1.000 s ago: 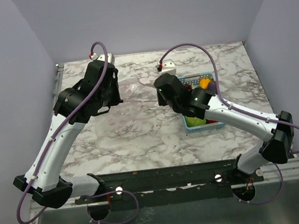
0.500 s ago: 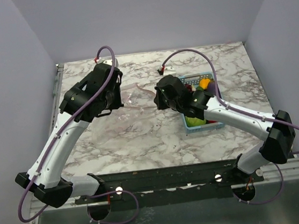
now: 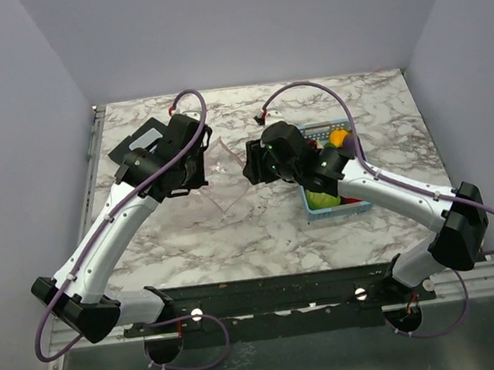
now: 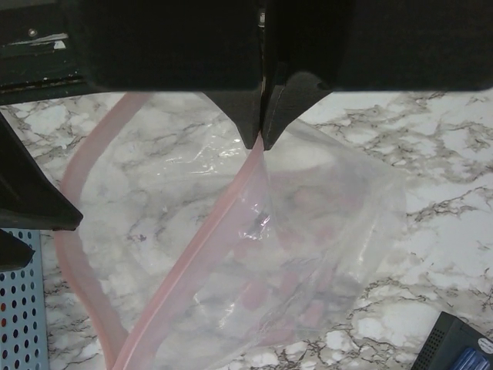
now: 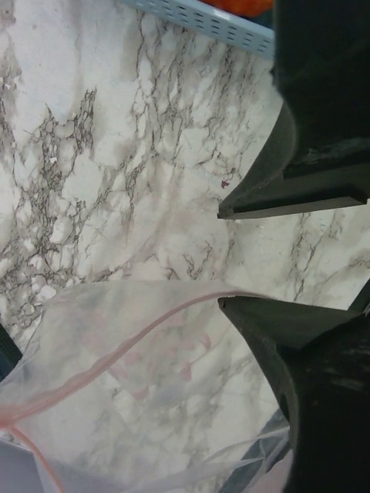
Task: Place the food in the zip-top bag and seal the zipper
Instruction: Open the zipper of the food storage bag, then pick up the fake vegetable from the bin.
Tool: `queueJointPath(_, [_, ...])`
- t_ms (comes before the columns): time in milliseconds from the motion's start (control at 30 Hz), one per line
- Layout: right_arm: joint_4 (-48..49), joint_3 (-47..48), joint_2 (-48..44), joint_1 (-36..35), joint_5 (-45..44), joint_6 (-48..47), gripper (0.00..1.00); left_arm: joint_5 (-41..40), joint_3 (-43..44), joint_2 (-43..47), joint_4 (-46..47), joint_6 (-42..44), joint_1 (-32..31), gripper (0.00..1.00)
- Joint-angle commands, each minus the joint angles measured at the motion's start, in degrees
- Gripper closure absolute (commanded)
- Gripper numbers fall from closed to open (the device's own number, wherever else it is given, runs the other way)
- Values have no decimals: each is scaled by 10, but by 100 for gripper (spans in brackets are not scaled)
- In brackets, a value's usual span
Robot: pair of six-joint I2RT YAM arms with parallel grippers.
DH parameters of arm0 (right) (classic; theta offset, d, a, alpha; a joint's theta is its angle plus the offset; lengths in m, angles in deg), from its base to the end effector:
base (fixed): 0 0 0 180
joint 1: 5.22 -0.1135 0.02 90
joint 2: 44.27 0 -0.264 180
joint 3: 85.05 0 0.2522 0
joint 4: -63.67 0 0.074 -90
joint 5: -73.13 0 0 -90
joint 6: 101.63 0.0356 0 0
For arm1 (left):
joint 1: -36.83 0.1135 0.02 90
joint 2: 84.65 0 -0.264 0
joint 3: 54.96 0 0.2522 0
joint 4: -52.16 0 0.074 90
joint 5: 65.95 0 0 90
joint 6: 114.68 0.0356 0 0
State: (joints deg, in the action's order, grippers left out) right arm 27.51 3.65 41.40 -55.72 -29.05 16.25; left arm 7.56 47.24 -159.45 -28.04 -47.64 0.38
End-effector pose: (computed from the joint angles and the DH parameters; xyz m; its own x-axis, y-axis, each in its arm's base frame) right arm 0.2240 0.2599 0.3306 -0.6074 -0.0183 -0.7942 -0.4048 0.8673 0.2897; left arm 0.1991 -0.1345 0.3982 -0.7583 0.0951 -0.6449 0.1475 0.9887 -0.0277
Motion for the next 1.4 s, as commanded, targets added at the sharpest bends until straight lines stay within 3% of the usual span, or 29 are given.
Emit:
queueJointPath(0, [-13,31,-32,3,18,-12,46,-2,-10,-1,21,6,2,100])
queueJointPath(200, [-51,54,-70,3,-3,-26,36,1,-11,-7,30,5,2,100])
queueJointPath(533, [-142,65,-126,17,-134,-72,22,9,-7,-17,40,7,2,100])
queueJointPath(833, [-188,42,-155,104,-162,-102,14,15,-7,-14,44,7,2,100])
queueJointPath(1367, [-154,-81,-150,287,-129,-76,3,24,-27,13,48,10,2,100])
